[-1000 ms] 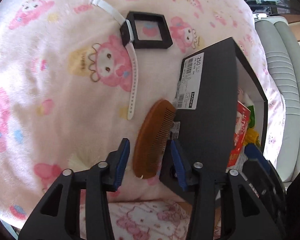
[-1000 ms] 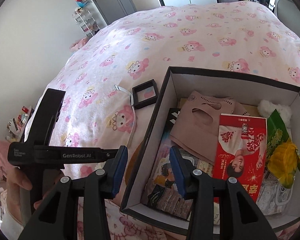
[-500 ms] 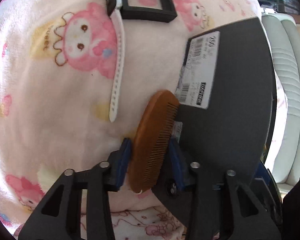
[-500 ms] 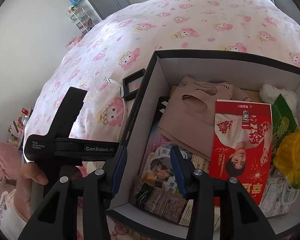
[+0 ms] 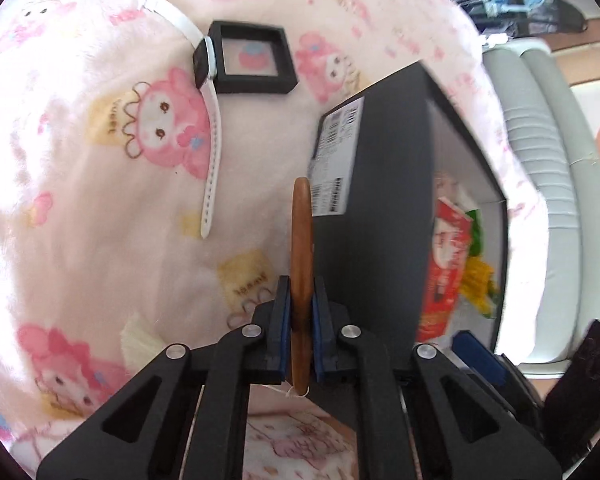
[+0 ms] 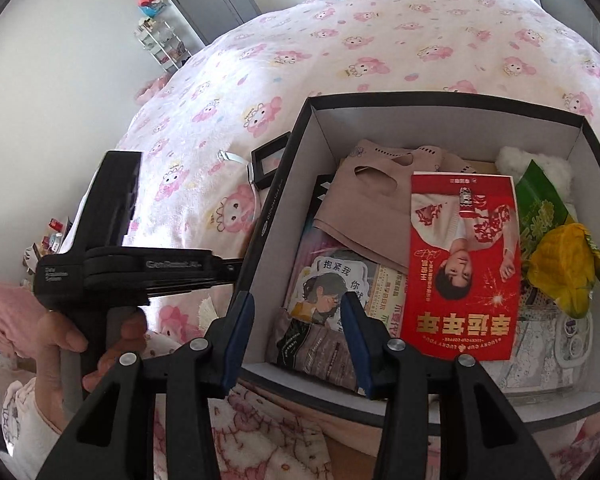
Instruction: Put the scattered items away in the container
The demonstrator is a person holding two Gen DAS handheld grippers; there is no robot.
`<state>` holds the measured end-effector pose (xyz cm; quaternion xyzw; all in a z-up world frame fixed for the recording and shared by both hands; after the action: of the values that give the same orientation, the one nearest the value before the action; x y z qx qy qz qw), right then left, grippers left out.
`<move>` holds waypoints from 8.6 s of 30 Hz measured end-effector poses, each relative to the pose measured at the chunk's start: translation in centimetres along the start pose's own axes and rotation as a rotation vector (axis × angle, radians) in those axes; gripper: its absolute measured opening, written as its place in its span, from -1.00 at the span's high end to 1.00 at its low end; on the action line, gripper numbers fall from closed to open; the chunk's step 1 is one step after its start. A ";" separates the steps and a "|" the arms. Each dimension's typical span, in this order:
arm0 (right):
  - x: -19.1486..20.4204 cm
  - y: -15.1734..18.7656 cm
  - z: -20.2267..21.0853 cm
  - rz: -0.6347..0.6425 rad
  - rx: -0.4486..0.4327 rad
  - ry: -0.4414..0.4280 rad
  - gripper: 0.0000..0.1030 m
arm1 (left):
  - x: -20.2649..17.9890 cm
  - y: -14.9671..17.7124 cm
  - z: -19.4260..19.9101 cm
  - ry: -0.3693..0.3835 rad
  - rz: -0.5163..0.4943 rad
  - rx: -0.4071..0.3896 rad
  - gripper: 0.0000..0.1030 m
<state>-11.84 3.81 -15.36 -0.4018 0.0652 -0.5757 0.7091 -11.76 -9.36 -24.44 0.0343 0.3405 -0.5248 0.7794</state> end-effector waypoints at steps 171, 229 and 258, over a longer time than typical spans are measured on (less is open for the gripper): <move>0.2 -4.0 6.3 -0.215 -0.196 -0.187 0.97 | -2.7 -2.6 3.6 -0.015 -0.220 -0.297 0.16; -3.8 0.5 3.3 -0.166 -0.105 -0.075 0.96 | -5.5 -4.1 2.1 0.120 -0.090 -0.285 0.97; -13.9 -6.1 6.7 -0.325 -0.314 -0.005 0.07 | -30.0 -3.8 5.4 0.469 -0.123 -0.220 0.99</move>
<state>-17.38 19.10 -12.13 -0.5137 0.0867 -0.6642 0.5361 -18.80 10.59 -2.19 0.0493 0.5681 -0.5087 0.6450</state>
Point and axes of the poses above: each gripper's, at about its wrist camera, not at the fingertips, and z roughly against the way its jaws point, x to its left, y to its underside, the point moved 10 cm from there along -z, roughly the way its jaws point, and after that the axes turned 15 degrees about -x, right-handed, at the moved point
